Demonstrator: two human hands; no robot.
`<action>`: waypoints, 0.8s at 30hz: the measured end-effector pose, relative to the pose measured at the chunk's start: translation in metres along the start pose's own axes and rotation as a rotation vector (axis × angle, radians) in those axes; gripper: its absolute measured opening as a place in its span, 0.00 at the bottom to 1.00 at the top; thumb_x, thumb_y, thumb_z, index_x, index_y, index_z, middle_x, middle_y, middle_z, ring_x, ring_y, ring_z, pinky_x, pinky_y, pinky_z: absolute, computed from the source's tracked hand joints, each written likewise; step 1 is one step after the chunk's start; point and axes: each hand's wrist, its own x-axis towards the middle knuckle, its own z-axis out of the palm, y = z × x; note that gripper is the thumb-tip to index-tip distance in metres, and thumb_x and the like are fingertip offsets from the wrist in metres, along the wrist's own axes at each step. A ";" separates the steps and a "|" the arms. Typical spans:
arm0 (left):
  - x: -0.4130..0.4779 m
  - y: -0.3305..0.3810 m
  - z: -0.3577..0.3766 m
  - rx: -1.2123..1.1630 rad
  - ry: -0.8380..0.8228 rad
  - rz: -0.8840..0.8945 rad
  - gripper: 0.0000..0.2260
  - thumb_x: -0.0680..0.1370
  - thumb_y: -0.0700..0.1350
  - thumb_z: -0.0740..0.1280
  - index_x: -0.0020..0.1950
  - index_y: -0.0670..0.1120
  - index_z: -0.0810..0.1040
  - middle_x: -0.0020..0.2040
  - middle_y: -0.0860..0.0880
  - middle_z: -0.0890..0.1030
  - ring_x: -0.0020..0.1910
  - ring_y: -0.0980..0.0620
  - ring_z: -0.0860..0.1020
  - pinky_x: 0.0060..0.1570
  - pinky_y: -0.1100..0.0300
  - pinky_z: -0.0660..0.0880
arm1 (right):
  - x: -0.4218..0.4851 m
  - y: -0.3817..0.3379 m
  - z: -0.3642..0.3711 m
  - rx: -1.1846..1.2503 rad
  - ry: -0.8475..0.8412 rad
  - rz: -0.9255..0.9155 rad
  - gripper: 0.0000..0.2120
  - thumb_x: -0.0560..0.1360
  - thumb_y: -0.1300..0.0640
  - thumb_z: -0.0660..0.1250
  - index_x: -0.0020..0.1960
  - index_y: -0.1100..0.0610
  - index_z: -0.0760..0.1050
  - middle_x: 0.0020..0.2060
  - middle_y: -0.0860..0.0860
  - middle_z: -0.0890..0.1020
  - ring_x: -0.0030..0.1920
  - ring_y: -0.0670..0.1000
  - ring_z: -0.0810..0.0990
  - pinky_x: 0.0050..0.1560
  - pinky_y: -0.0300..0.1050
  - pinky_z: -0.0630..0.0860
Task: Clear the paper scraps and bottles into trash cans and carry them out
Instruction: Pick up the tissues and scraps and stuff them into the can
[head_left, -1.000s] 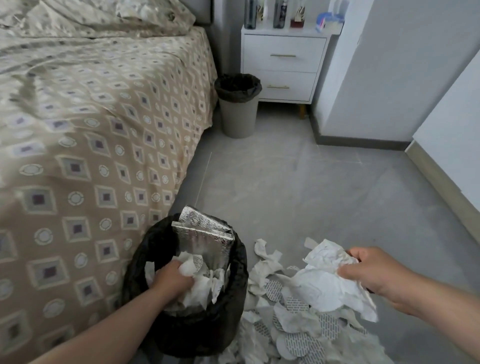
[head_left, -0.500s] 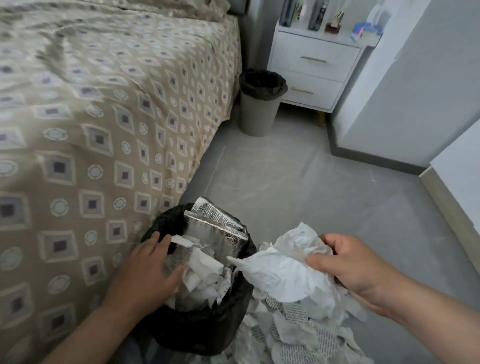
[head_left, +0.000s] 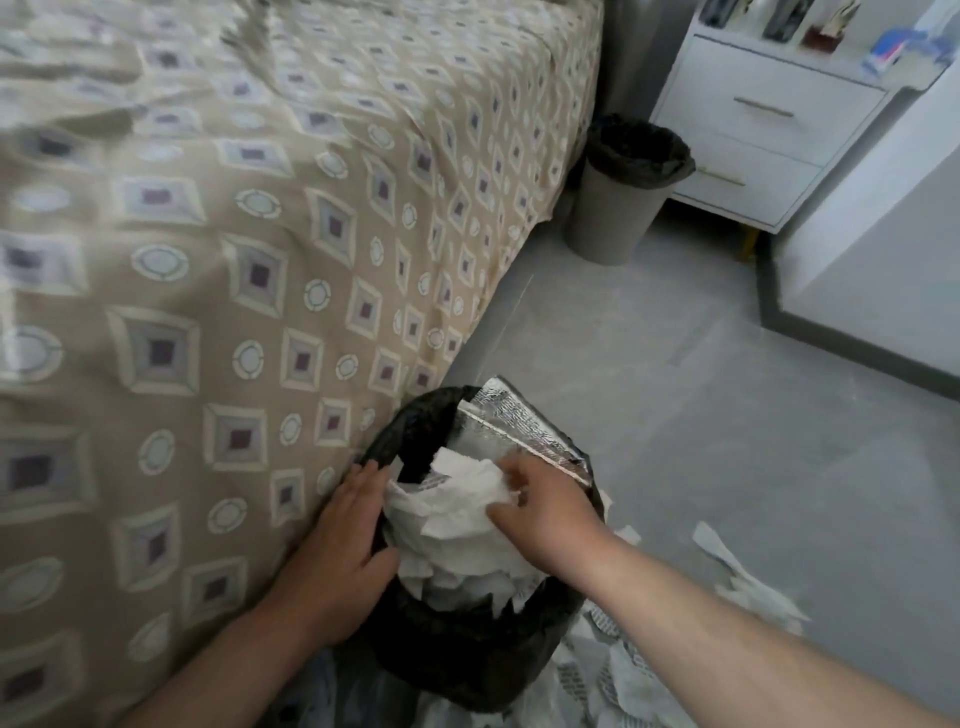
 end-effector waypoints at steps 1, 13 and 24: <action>0.000 0.000 0.000 -0.001 -0.002 0.000 0.38 0.68 0.51 0.55 0.77 0.51 0.46 0.74 0.59 0.45 0.71 0.66 0.40 0.68 0.69 0.39 | -0.004 0.002 -0.001 0.000 0.058 -0.033 0.15 0.71 0.55 0.67 0.58 0.52 0.74 0.52 0.47 0.79 0.52 0.49 0.78 0.52 0.40 0.72; -0.004 -0.007 0.003 0.002 0.018 0.044 0.46 0.64 0.72 0.54 0.77 0.54 0.43 0.74 0.62 0.42 0.74 0.64 0.39 0.69 0.67 0.42 | 0.008 0.001 0.067 0.036 -0.027 0.309 0.39 0.68 0.38 0.66 0.73 0.49 0.56 0.68 0.58 0.66 0.68 0.62 0.68 0.67 0.52 0.67; -0.001 0.024 -0.009 0.139 0.073 0.293 0.35 0.72 0.71 0.52 0.75 0.55 0.55 0.77 0.53 0.51 0.76 0.55 0.49 0.74 0.56 0.51 | -0.023 -0.003 0.024 -0.174 -0.144 0.075 0.40 0.70 0.46 0.65 0.75 0.47 0.48 0.76 0.55 0.49 0.73 0.61 0.58 0.68 0.54 0.64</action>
